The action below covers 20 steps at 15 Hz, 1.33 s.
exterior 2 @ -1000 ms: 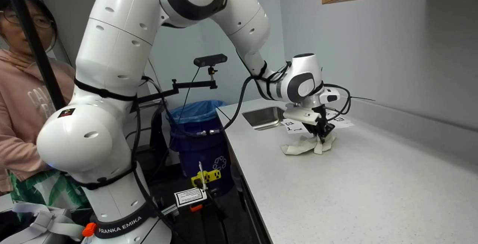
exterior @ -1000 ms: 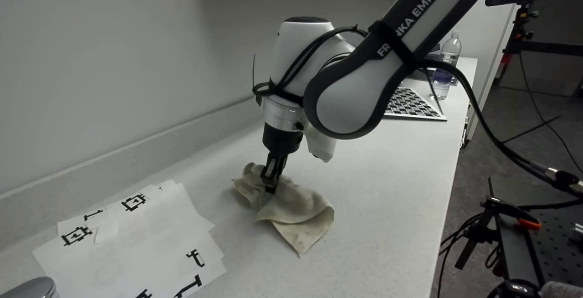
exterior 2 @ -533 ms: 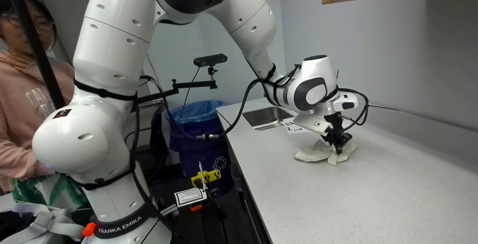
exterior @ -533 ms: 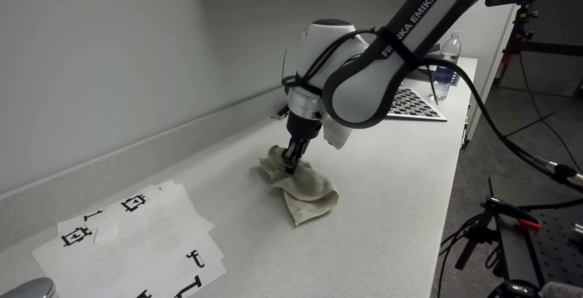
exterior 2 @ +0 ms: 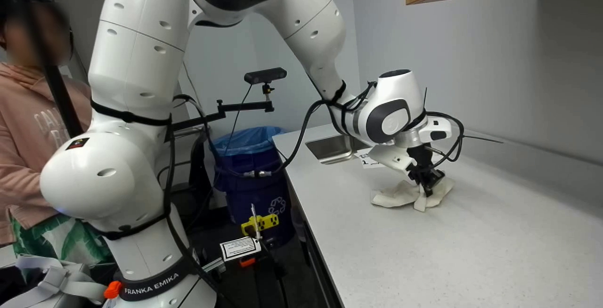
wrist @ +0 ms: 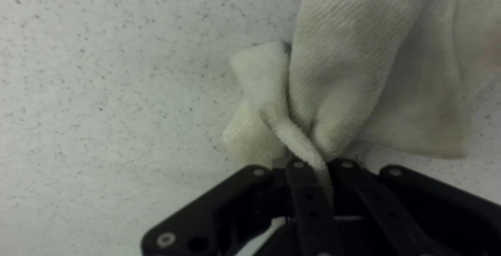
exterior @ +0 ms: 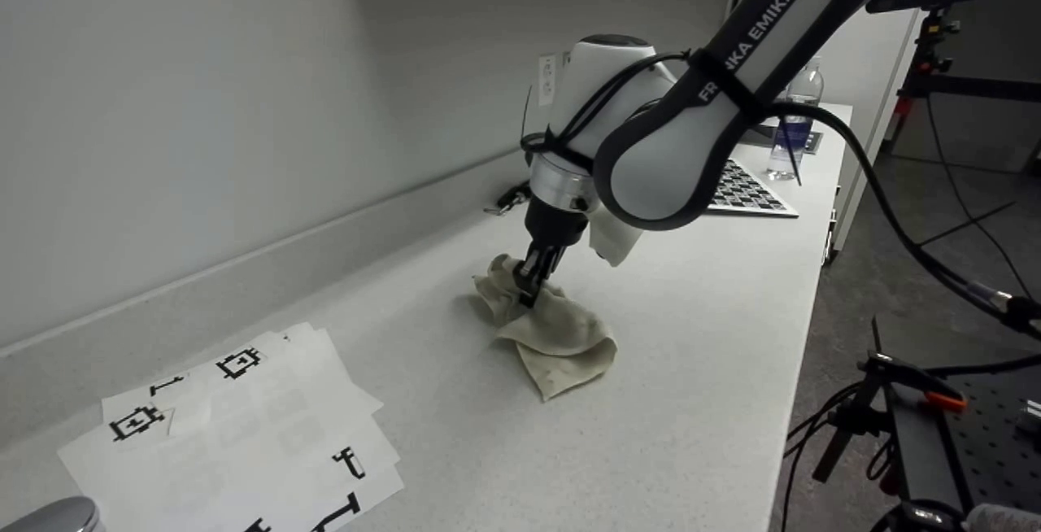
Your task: Wipe the countertop with the towel
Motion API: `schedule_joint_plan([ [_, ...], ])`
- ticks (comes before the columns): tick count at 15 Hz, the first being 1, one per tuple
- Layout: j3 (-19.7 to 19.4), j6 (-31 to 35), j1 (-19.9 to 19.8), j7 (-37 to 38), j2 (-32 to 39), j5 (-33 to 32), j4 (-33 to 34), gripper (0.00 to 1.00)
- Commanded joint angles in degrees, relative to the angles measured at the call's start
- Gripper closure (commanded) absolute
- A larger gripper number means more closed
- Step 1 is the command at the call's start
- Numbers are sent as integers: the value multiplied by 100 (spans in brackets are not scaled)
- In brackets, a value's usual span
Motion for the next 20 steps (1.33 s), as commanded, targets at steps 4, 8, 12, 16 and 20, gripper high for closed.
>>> schedule_joint_plan([
  [4, 369, -301, 421, -222, 37, -72, 316, 98],
  [8, 784, -718, 605, -598, 223, -95, 649, 98],
  [12, 964, -1079, 640, -888, 390, -65, 884, 98],
  [16, 789, -1031, 539, -855, 350, -54, 814, 98],
  [20, 532, -822, 303, -705, 156, 19, 507, 98],
])
